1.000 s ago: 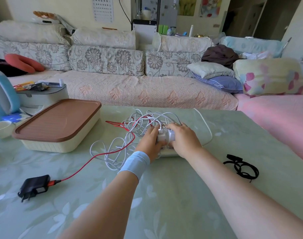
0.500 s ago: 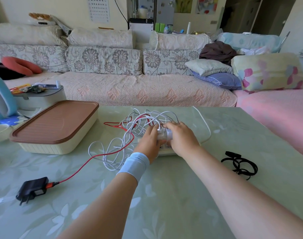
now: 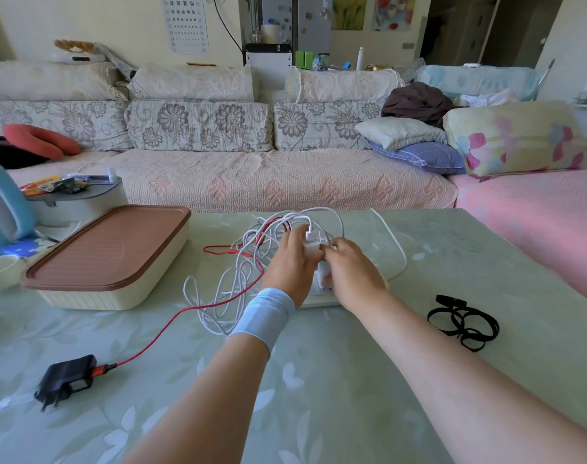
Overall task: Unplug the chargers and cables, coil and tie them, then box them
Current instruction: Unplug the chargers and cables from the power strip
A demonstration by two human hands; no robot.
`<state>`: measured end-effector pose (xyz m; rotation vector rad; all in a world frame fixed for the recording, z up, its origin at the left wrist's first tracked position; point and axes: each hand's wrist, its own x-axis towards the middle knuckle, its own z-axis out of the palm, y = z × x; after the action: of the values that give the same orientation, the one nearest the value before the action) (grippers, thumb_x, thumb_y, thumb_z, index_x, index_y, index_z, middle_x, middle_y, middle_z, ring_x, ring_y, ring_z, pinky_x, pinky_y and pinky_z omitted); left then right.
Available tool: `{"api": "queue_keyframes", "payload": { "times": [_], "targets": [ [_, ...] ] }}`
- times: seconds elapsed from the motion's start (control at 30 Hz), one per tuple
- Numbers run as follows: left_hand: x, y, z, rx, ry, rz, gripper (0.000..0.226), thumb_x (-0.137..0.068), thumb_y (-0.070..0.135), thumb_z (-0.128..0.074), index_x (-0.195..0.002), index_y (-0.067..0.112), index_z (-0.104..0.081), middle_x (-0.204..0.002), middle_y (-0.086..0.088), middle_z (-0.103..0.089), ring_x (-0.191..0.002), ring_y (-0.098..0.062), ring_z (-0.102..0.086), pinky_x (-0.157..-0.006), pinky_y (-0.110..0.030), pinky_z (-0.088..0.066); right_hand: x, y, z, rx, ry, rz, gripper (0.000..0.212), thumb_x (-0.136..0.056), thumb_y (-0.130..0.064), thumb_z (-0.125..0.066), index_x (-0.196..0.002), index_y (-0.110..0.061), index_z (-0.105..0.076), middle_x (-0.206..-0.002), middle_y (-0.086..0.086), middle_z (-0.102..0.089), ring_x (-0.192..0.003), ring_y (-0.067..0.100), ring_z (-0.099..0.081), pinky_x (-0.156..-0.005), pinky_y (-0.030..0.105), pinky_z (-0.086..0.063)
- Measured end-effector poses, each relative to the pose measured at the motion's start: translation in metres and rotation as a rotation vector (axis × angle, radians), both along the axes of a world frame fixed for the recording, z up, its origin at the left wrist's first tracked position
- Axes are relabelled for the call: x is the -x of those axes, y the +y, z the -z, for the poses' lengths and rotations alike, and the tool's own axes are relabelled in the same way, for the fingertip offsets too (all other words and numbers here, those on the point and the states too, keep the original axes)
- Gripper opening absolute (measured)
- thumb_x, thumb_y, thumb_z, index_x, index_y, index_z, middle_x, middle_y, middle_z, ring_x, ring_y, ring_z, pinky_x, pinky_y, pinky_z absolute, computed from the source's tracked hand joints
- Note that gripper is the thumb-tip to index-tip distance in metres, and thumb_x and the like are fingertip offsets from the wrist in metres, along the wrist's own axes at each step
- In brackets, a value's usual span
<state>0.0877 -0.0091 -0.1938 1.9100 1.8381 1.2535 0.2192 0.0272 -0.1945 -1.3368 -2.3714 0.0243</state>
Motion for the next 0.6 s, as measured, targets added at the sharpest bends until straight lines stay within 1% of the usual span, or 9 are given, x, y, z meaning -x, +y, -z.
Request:
{"api": "queue_keyframes", "payload": {
  "times": [0.07,0.13,0.17,0.23,0.33,0.4,0.47,0.53,0.6],
  "targets": [
    [0.004,-0.001,0.001,0.029,-0.053,-0.007,0.056,-0.094,0.029,-0.057,-0.143,0.018,-0.032,-0.128,-0.009,-0.053,-0.11,-0.028,-0.055,-0.087,-0.029,-0.039,-0.001,-0.003,0.0,-0.013,-0.037,0.008,0.042,-0.081,-0.009,-0.067,-0.121,-0.017,-0.057,-0.125,0.007,-0.048,-0.123,0.029,-0.04,-0.08,0.042,-0.051],
    [0.009,-0.002,-0.001,0.06,-0.058,-0.019,0.061,-0.09,0.031,-0.063,-0.142,0.022,-0.032,-0.113,-0.007,-0.057,-0.103,-0.03,-0.057,-0.084,-0.032,-0.042,0.0,-0.007,-0.001,-0.042,-0.064,0.02,0.037,-0.081,-0.011,-0.065,-0.116,-0.022,-0.059,-0.125,0.005,-0.049,-0.122,0.03,-0.042,-0.081,0.04,-0.047],
    [0.012,-0.005,-0.003,0.082,-0.056,-0.035,0.062,-0.087,0.033,-0.066,-0.14,0.022,-0.035,-0.111,-0.006,-0.057,-0.102,-0.031,-0.058,-0.084,-0.032,-0.043,0.001,-0.008,-0.001,-0.071,-0.075,0.03,0.039,-0.08,-0.012,-0.065,-0.116,-0.025,-0.061,-0.126,0.004,-0.049,-0.122,0.03,-0.043,-0.084,0.04,-0.045],
    [0.015,-0.015,-0.003,0.147,-0.029,-0.07,0.061,-0.081,0.037,-0.072,-0.134,0.024,-0.044,-0.117,-0.004,-0.06,-0.107,-0.028,-0.058,-0.088,-0.031,-0.044,0.003,-0.014,-0.007,-0.129,-0.088,0.06,0.045,-0.08,-0.015,-0.063,-0.122,-0.031,-0.063,-0.129,0.004,-0.051,-0.122,0.029,-0.045,-0.09,0.04,-0.038],
    [0.019,-0.04,-0.009,0.203,0.133,-0.134,0.061,-0.07,0.056,-0.075,-0.122,0.031,-0.054,-0.114,0.003,-0.067,-0.107,-0.023,-0.06,-0.096,-0.031,-0.042,0.008,-0.036,-0.029,-0.148,-0.014,0.186,0.032,-0.083,-0.021,-0.058,-0.111,-0.033,-0.068,-0.119,-0.002,-0.059,-0.114,0.025,-0.048,-0.092,0.037,-0.031],
    [0.022,-0.057,-0.015,0.204,0.296,-0.173,0.062,-0.067,0.069,-0.068,-0.116,0.033,-0.054,-0.105,0.006,-0.071,-0.105,-0.02,-0.061,-0.103,-0.036,-0.036,0.013,-0.054,-0.045,-0.123,0.07,0.261,0.023,-0.082,-0.026,-0.056,-0.1,-0.032,-0.069,-0.112,-0.003,-0.061,-0.109,0.025,-0.049,-0.092,0.036,-0.032],
    [0.025,-0.071,-0.021,0.159,0.409,-0.207,0.063,-0.068,0.074,-0.062,-0.115,0.034,-0.05,-0.1,0.006,-0.072,-0.103,-0.018,-0.062,-0.106,-0.038,-0.03,0.018,-0.068,-0.057,0.067,0.186,0.232,0.021,-0.079,-0.03,-0.051,-0.091,-0.026,-0.069,-0.103,-0.001,-0.065,-0.101,0.027,-0.054,-0.089,0.035,-0.041],
    [0.03,-0.084,-0.026,0.101,0.45,-0.222,0.064,-0.069,0.072,-0.061,-0.118,0.033,-0.046,-0.098,0.005,-0.073,-0.103,-0.019,-0.062,-0.106,-0.036,-0.029,0.025,-0.081,-0.061,0.443,0.379,0.119,0.03,-0.073,-0.038,-0.046,-0.084,-0.017,-0.065,-0.09,0.003,-0.068,-0.09,0.027,-0.061,-0.077,0.034,-0.05],
    [0.035,-0.096,-0.027,0.078,0.469,-0.202,0.066,-0.07,0.069,-0.062,-0.121,0.03,-0.045,-0.102,0.005,-0.072,-0.104,-0.021,-0.063,-0.101,-0.033,-0.033,0.033,-0.093,-0.055,0.704,0.508,0.06,0.035,-0.068,-0.042,-0.052,-0.091,-0.018,-0.064,-0.091,0.004,-0.067,-0.088,0.025,-0.066,-0.063,0.034,-0.055]
  ]
}}
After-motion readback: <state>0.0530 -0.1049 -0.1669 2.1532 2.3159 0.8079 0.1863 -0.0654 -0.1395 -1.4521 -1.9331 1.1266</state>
